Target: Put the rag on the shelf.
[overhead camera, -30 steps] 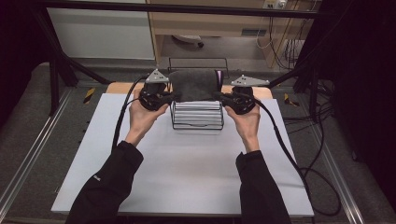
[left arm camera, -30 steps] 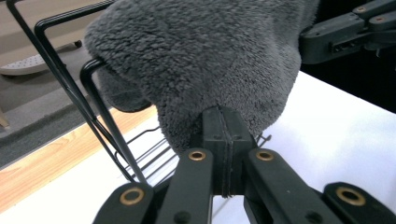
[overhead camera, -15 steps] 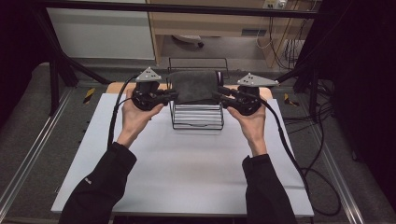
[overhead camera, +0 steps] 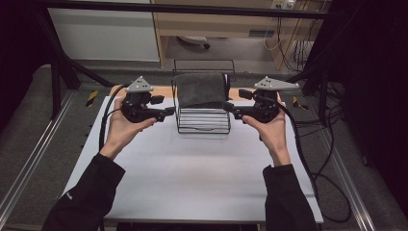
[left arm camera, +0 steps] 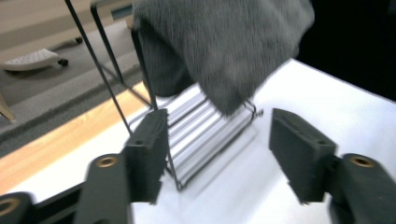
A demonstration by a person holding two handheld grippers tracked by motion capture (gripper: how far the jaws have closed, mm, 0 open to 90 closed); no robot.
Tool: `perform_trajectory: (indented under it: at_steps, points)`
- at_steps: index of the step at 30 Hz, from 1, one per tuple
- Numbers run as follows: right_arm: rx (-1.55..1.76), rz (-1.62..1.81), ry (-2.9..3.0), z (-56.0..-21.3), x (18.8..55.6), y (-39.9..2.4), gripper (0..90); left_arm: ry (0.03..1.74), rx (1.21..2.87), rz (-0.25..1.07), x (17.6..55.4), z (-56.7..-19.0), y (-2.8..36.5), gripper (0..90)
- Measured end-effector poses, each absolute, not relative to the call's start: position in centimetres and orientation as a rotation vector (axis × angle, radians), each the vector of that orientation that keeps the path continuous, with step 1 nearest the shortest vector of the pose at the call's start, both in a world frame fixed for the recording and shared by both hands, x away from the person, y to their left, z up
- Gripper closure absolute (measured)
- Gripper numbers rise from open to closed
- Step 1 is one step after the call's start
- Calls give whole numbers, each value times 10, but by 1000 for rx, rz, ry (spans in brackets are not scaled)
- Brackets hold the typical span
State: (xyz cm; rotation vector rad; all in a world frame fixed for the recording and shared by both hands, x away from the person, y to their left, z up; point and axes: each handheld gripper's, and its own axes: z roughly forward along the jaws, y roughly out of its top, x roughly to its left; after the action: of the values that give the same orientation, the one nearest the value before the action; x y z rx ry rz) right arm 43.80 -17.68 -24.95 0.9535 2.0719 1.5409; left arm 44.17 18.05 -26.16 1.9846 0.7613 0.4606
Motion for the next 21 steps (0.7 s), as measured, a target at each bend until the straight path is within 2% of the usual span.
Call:
perform_trajectory:
  at_steps: [3, 11, 21]
  points:
    - [948, 1528, 2064, -252, 432, -181, 109, 777, 2002, 465, 437, -270, 190, 288]
    - [981, 1515, 2069, -272, 418, -193, 38, 810, 1999, 478, 421, -296, 210, 107]
    - [1016, 1489, 2153, -329, 403, -209, 8, 841, 2004, 470, 399, -344, 228, 48]
